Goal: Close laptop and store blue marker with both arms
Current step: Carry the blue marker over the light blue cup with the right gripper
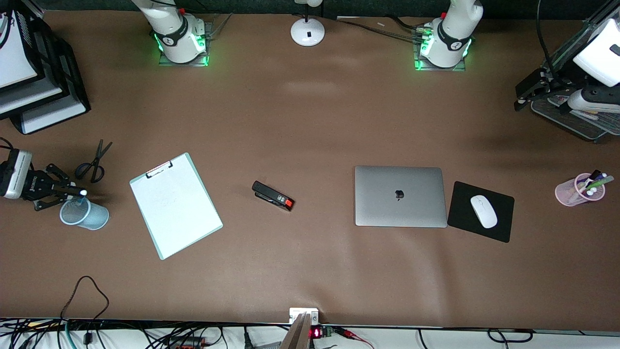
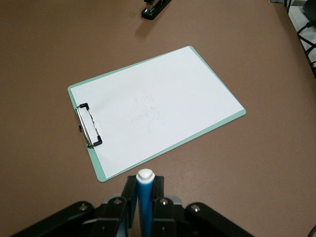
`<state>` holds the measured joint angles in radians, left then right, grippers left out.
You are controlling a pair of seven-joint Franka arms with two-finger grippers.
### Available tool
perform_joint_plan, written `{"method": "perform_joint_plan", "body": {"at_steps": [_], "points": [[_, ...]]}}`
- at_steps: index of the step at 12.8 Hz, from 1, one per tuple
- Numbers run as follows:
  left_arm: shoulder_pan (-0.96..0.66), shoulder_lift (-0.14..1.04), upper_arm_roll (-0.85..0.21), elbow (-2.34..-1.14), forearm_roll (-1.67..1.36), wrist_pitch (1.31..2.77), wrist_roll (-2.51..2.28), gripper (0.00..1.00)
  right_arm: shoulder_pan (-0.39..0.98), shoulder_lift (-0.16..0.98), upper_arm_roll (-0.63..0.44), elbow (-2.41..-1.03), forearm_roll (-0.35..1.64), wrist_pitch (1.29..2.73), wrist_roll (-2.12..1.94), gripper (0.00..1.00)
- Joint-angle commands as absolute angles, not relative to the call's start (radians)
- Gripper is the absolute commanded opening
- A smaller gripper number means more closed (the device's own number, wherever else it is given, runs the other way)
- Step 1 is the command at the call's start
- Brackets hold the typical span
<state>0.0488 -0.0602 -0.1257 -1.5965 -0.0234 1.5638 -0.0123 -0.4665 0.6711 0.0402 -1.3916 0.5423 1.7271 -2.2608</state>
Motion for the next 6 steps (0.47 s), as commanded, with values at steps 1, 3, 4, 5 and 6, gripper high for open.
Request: {"method": "perform_joint_plan", "body": {"at_steps": [1,3,4,5,6], "points": [[0.041,-0.071,-0.113,-1.601,-0.035,1.549,0.009,1.0,-0.505,0.686,0.06,-1.368,0.549,1.664,-2.327,0.02],[0.041,-0.069,-0.115,-1.601,-0.035,1.545,0.005,1.0,-0.503,0.686,0.061,-1.368,0.551,1.658,-2.416,0.03],[0.041,-0.069,-0.115,-1.606,-0.035,1.536,-0.005,1.0,-0.505,0.687,0.061,-1.368,0.551,1.66,-2.424,0.03],[0.041,-0.069,-0.115,-1.611,-0.035,1.525,-0.005,1.0,-0.505,0.689,0.061,-1.368,0.551,1.661,-2.434,0.03],[0.043,-0.069,-0.115,-1.611,-0.035,1.52,-0.006,1.0,-0.505,0.689,0.061,-1.367,0.552,1.666,-2.459,0.03]]}}
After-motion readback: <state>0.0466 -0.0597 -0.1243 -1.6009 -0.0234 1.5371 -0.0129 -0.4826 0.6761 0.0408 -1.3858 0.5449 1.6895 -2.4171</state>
